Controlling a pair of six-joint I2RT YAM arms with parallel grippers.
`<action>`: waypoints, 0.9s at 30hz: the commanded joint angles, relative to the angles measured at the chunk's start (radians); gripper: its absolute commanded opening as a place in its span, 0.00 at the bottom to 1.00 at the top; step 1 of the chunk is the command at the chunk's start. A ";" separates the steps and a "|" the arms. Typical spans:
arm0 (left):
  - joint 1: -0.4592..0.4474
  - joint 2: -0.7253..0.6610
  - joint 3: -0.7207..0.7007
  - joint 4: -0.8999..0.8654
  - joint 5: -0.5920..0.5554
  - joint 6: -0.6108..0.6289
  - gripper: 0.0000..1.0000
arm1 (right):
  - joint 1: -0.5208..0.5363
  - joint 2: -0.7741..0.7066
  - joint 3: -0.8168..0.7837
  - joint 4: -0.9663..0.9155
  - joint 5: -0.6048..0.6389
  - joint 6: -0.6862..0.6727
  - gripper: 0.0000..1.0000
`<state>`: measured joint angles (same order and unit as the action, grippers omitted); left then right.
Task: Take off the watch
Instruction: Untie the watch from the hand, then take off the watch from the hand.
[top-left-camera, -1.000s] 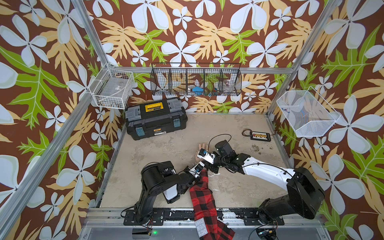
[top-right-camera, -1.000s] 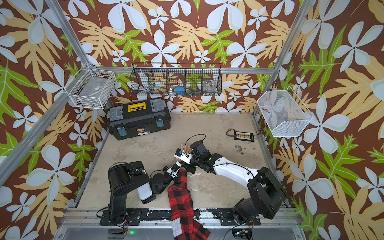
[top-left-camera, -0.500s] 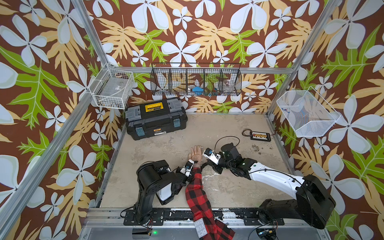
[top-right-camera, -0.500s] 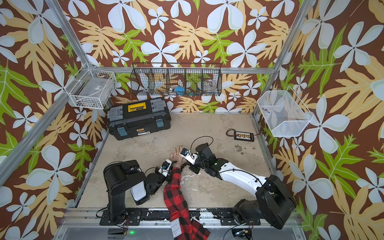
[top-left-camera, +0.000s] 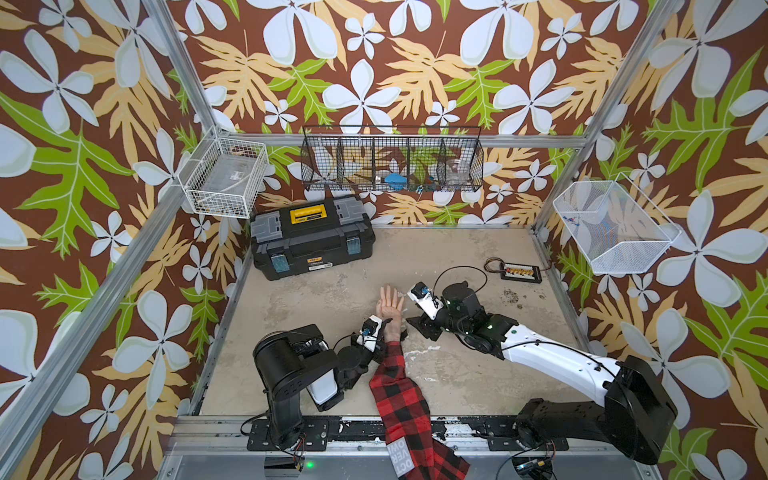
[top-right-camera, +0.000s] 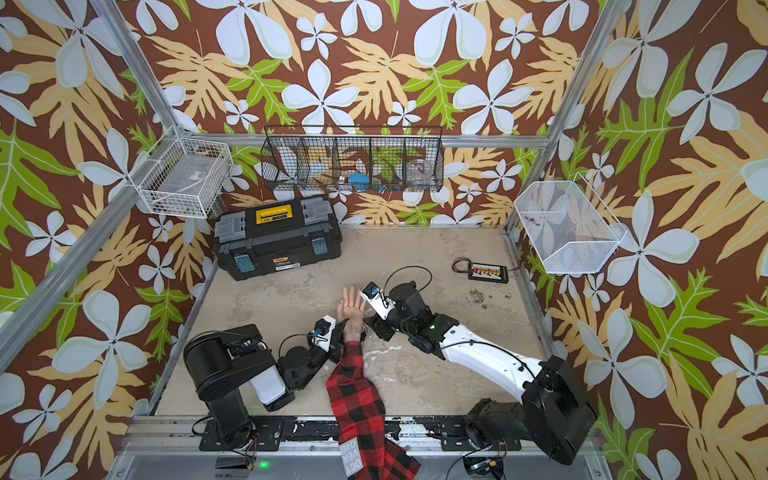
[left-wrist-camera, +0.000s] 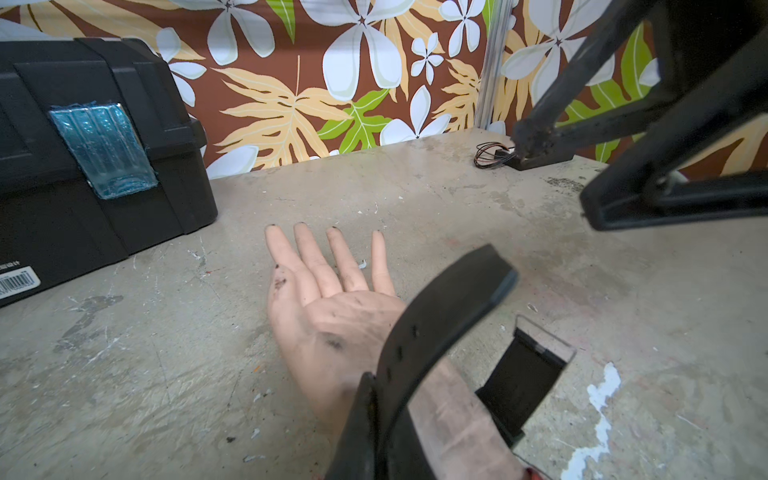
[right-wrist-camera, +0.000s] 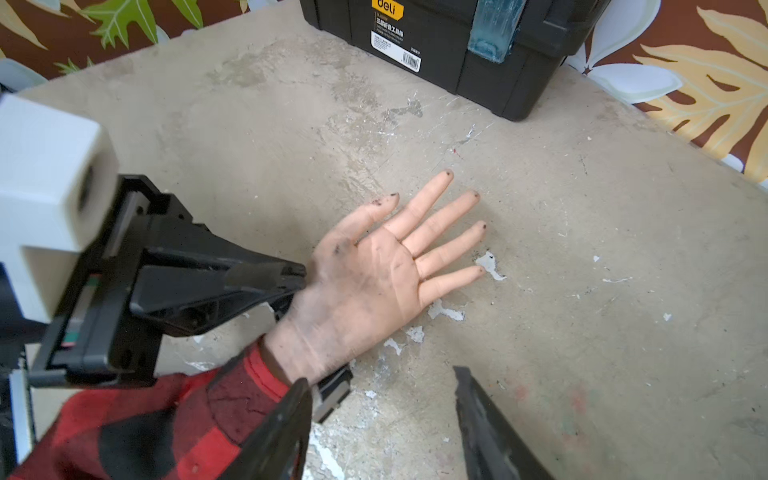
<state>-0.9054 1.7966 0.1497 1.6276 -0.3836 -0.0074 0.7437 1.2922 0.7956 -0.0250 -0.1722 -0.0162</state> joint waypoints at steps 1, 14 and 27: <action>0.002 -0.012 -0.009 0.094 0.014 -0.051 0.12 | 0.046 -0.034 0.014 -0.065 0.118 0.182 0.57; 0.023 -0.031 -0.061 0.138 0.060 -0.192 0.01 | 0.175 0.026 0.007 -0.152 0.075 0.607 0.75; 0.043 -0.031 -0.111 0.244 0.113 -0.259 0.00 | 0.223 0.305 0.141 -0.122 0.086 0.640 0.86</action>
<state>-0.8612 1.7729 0.0437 1.6524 -0.2928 -0.2558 0.9627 1.5669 0.9150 -0.1593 -0.0971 0.6167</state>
